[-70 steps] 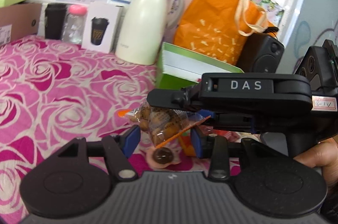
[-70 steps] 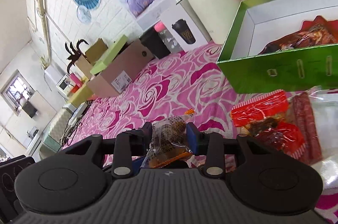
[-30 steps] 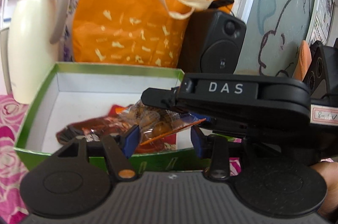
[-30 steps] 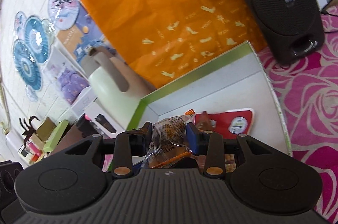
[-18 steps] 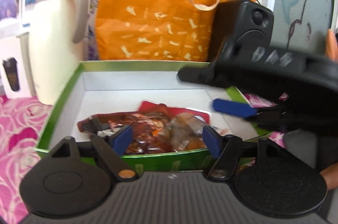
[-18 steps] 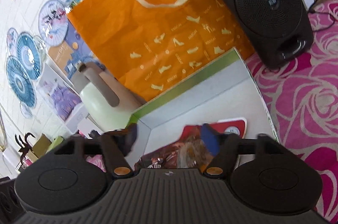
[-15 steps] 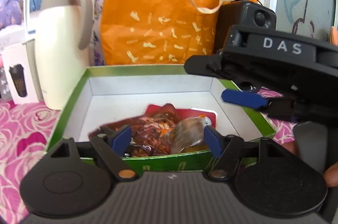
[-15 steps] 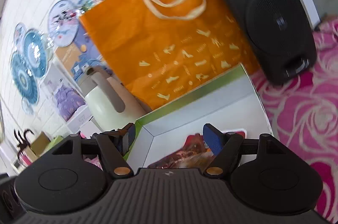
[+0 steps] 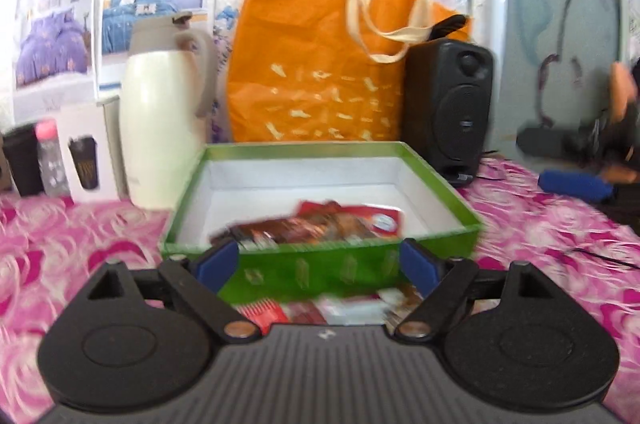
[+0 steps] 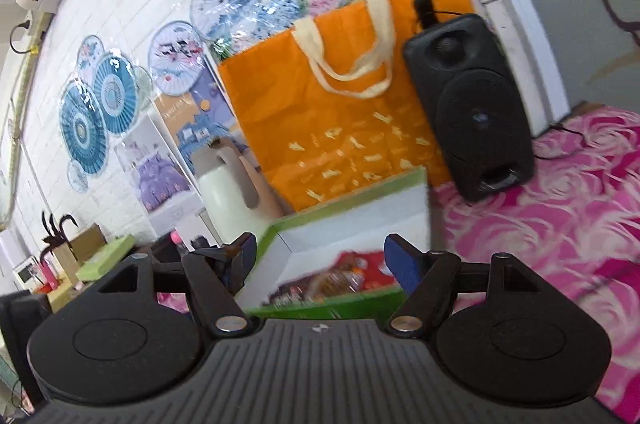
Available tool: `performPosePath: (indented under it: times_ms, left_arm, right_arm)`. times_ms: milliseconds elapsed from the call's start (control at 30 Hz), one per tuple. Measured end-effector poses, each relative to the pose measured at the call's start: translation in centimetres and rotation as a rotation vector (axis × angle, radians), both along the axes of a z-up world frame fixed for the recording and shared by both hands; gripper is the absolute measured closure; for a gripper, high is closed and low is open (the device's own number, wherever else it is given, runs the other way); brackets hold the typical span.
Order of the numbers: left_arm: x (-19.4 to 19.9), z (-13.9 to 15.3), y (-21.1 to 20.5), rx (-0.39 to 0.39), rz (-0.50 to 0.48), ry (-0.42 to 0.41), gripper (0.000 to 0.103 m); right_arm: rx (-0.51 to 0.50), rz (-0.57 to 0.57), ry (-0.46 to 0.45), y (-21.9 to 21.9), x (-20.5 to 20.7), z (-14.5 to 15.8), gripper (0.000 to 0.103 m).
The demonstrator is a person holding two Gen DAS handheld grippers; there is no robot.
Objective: Organize snacks
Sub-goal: 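Grasp the pink-labelled nut bag with the right tool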
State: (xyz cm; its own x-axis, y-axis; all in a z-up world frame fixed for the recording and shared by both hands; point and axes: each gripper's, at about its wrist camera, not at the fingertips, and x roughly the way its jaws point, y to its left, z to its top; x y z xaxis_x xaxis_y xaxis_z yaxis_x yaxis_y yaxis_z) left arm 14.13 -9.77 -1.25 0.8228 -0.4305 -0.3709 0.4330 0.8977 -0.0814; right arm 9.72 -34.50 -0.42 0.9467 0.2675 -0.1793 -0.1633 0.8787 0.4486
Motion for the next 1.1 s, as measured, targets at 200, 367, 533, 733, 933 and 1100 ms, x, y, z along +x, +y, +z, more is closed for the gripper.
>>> performPosePath:
  times_ms: [200,367,533,733,933,1100]
  left_arm:
    - [-4.7,-0.9,-0.5,-0.079,-0.158,0.073,0.021]
    - [-5.7,-2.8,-2.6,-0.079,-0.248,0.214,0.021]
    - [-5.0,-4.5,-3.6,-0.162,-0.286,0.343,0.021]
    - [-2.9,-6.7,-3.7,-0.272,-0.250,0.451,0.024]
    - [-2.2,-6.8,-3.1,-0.327,-0.237,0.467,0.037]
    - [-2.8,-6.4,-2.6,-0.339,-0.275,0.467,0.045]
  right_arm:
    - [0.043,0.033,0.111,-1.4,-2.5,-2.7,0.000]
    - [0.104,0.027,0.215,-2.1,-1.4,-4.3,0.006]
    - [0.133,0.031,0.312,-2.9,-0.2,-5.4,0.013]
    - [0.107,0.064,0.409,-2.7,1.6,-6.5,0.011]
    - [0.187,0.111,0.454,-2.9,3.1,-8.2,0.033]
    - [0.245,0.072,0.431,-3.6,1.2,-8.1,0.044]
